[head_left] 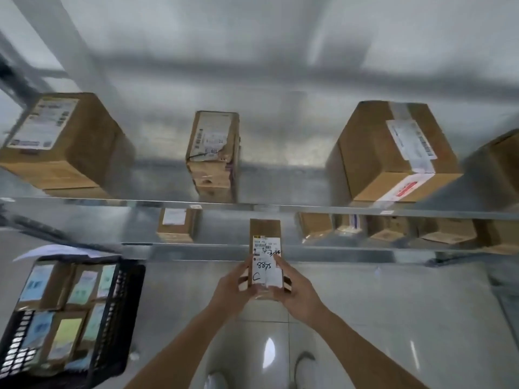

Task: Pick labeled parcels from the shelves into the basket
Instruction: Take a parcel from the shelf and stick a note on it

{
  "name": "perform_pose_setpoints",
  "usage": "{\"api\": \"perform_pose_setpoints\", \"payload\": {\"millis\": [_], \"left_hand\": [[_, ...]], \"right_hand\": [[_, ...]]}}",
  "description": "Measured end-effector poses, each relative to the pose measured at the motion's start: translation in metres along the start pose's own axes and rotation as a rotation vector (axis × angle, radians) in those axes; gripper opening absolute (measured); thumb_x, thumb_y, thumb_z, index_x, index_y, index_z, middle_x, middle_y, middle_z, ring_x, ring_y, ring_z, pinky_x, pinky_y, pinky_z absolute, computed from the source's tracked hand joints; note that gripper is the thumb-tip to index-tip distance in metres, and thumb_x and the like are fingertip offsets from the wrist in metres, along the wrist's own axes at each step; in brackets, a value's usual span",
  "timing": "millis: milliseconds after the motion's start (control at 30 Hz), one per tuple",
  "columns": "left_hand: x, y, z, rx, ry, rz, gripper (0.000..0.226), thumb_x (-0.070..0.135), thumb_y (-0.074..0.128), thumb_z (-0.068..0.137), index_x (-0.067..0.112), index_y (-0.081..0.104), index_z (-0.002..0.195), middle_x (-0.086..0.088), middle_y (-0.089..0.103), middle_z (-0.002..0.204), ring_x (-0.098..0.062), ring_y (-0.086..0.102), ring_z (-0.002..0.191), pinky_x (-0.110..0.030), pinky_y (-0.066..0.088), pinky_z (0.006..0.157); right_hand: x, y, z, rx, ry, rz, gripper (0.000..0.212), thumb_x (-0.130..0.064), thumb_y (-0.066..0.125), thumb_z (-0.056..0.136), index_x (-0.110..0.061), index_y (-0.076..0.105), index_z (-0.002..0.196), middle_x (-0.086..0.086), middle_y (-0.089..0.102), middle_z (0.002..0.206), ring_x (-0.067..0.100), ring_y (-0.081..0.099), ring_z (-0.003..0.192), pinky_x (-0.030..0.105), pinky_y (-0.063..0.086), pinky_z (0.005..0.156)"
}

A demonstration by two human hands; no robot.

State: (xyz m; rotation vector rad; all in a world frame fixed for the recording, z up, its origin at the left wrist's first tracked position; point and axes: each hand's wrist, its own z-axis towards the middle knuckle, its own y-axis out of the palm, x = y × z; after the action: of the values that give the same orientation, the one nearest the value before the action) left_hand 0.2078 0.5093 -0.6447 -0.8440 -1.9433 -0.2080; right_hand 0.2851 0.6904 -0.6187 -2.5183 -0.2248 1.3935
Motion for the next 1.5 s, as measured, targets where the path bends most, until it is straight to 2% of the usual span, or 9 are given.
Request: {"api": "perform_pose_setpoints", "payload": {"millis": [133,300,400,533,767,1000,1167,1367,1500], "left_hand": [[-0.042,0.011,0.062,0.031,0.020,0.024,0.075,0.027,0.078,0.082,0.057,0.039,0.138,0.023,0.063,0.124,-0.003,0.060,0.116,-0.032,0.056,0.092],[-0.078,0.026,0.131,0.054,0.060,0.072,0.076,0.014,0.073,0.088,0.053,0.034,0.139,0.022,0.061,0.120,-0.006,0.060,0.117,-0.022,0.055,0.089],[-0.088,0.030,0.167,0.058,0.095,0.084,0.078,0.012,0.073,0.087,0.054,0.033,0.139,0.017,0.059,0.126,-0.010,0.061,0.117,-0.037,0.055,0.095],[-0.082,0.023,0.206,0.093,0.135,0.056,0.080,0.003,0.073,0.085,0.050,0.036,0.139,0.016,0.053,0.134,-0.018,0.063,0.117,-0.041,0.057,0.092],[-0.062,0.008,0.234,0.100,0.125,0.066,0.082,0.005,0.072,0.086,0.038,0.033,0.150,0.009,0.052,0.141,-0.025,0.060,0.122,-0.053,0.053,0.095],[-0.045,0.017,0.222,0.238,0.145,0.458,0.074,0.023,0.070,0.090,0.032,0.031,0.153,-0.001,0.044,0.151,-0.024,0.049,0.131,-0.043,0.043,0.107],[-0.016,0.037,0.213,0.328,0.244,0.653,0.066,0.033,0.065,0.093,0.027,0.035,0.151,0.001,0.031,0.159,-0.025,0.037,0.140,-0.051,0.042,0.107],[0.010,0.107,0.231,0.308,0.364,0.633,0.056,0.033,0.062,0.095,0.024,0.043,0.147,-0.001,0.045,0.150,-0.023,0.048,0.131,-0.036,0.041,0.101],[0.004,0.150,0.256,0.218,0.336,0.555,0.063,0.033,0.063,0.094,0.028,0.036,0.151,-0.001,0.042,0.153,-0.022,0.045,0.135,-0.038,0.038,0.107]], "right_hand": [[0.050,0.005,0.061,0.008,-0.034,-0.048,0.076,-0.005,0.069,0.095,-0.031,0.032,0.156,-0.014,0.051,0.140,-0.001,0.054,0.121,0.011,0.050,0.091],[0.104,0.006,0.129,0.032,-0.092,-0.114,0.076,-0.008,0.066,0.097,-0.039,0.031,0.156,-0.017,0.048,0.146,0.007,0.054,0.131,0.027,0.051,0.104],[0.122,0.000,0.165,0.051,-0.126,-0.178,0.073,-0.019,0.066,0.099,-0.037,0.028,0.159,-0.011,0.038,0.160,0.013,0.042,0.144,0.038,0.040,0.117],[0.115,-0.014,0.197,0.073,-0.202,-0.345,0.072,-0.032,0.060,0.103,-0.029,0.020,0.162,-0.009,0.027,0.166,0.011,0.031,0.149,0.030,0.026,0.120],[0.091,-0.017,0.224,0.087,-0.183,-0.331,0.069,-0.026,0.052,0.106,-0.028,0.013,0.163,-0.003,0.035,0.163,0.021,0.045,0.143,0.043,0.042,0.116],[0.081,-0.032,0.211,0.117,-0.192,-0.357,0.069,-0.025,0.059,0.103,-0.027,0.023,0.161,0.006,0.041,0.158,0.027,0.047,0.139,0.042,0.044,0.110],[0.096,-0.065,0.199,0.165,-0.209,-0.431,0.061,-0.035,0.056,0.104,-0.029,0.030,0.159,0.000,0.036,0.162,0.022,0.038,0.146,0.042,0.035,0.116],[0.127,-0.137,0.193,0.263,-0.165,-0.475,0.052,-0.039,0.060,0.101,-0.035,0.043,0.149,-0.008,0.044,0.152,0.020,0.047,0.136,0.048,0.045,0.109],[0.156,-0.177,0.200,0.300,-0.131,-0.450,0.055,-0.036,0.063,0.100,-0.035,0.040,0.151,-0.006,0.040,0.156,0.016,0.048,0.136,0.036,0.042,0.112]]}}
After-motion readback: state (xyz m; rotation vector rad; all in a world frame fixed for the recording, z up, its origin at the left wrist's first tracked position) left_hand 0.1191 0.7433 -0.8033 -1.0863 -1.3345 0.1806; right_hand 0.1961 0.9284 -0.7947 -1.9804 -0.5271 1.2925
